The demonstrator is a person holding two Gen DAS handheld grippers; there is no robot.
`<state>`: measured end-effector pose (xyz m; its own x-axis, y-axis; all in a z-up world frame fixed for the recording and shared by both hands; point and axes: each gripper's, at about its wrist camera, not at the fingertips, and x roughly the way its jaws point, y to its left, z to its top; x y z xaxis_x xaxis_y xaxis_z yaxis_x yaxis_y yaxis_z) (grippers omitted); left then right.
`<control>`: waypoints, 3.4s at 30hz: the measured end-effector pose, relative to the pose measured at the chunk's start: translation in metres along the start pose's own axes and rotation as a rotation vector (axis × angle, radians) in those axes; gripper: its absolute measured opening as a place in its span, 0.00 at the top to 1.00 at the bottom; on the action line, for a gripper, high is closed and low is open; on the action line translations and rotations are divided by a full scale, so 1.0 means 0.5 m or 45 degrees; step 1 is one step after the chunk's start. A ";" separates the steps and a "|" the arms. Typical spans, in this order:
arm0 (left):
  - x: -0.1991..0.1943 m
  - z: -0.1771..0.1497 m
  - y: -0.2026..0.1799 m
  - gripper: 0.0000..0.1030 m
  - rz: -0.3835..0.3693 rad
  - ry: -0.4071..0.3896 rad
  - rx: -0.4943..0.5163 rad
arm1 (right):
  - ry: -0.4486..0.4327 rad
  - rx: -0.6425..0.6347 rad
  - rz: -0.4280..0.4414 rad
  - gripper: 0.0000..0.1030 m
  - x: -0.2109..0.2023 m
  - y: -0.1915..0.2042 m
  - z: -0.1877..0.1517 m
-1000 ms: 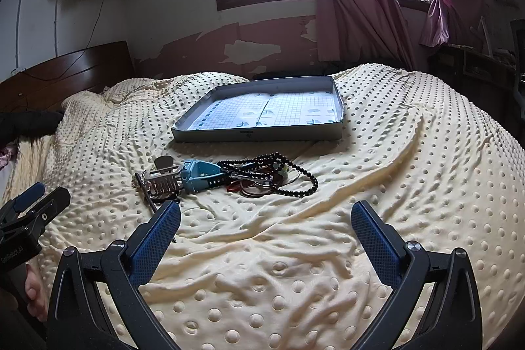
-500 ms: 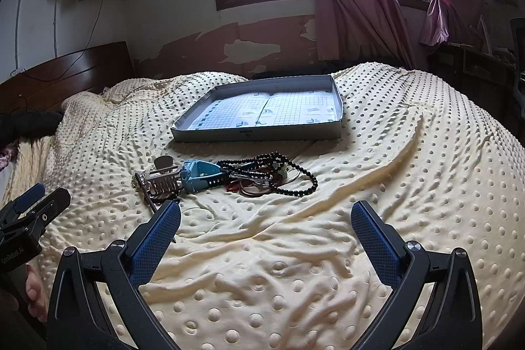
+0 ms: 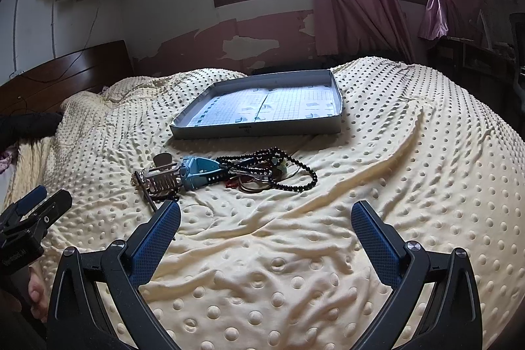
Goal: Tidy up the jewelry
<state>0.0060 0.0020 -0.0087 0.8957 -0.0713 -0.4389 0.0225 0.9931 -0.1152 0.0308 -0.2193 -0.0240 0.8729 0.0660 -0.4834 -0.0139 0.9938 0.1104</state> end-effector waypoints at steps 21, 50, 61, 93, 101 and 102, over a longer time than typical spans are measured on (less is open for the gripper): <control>0.225 0.038 -0.006 0.48 -0.311 0.538 -0.356 | 0.352 -0.177 0.220 0.28 0.152 -0.042 0.087; 0.334 0.009 0.038 0.86 -0.303 0.762 -0.663 | 0.566 -0.237 0.570 0.60 0.278 0.062 0.029; 0.318 -0.002 0.076 0.92 -0.294 0.762 -0.689 | 0.593 -0.239 0.699 0.69 0.301 0.129 0.028; 0.154 0.030 0.054 0.95 -0.426 0.518 -0.717 | 0.485 0.047 0.778 0.87 0.251 0.082 0.067; 0.180 0.127 0.014 0.95 -0.402 0.448 -0.649 | 0.348 0.176 0.736 0.87 0.247 0.027 0.111; 0.189 0.140 0.008 0.95 -0.400 0.439 -0.639 | 0.319 0.175 0.714 0.87 0.246 0.020 0.117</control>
<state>0.1216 0.0058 0.0117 0.6858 -0.4574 -0.5661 -0.0248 0.7628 -0.6462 0.1665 -0.2063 -0.0314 0.6100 0.6094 -0.5065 -0.3590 0.7824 0.5089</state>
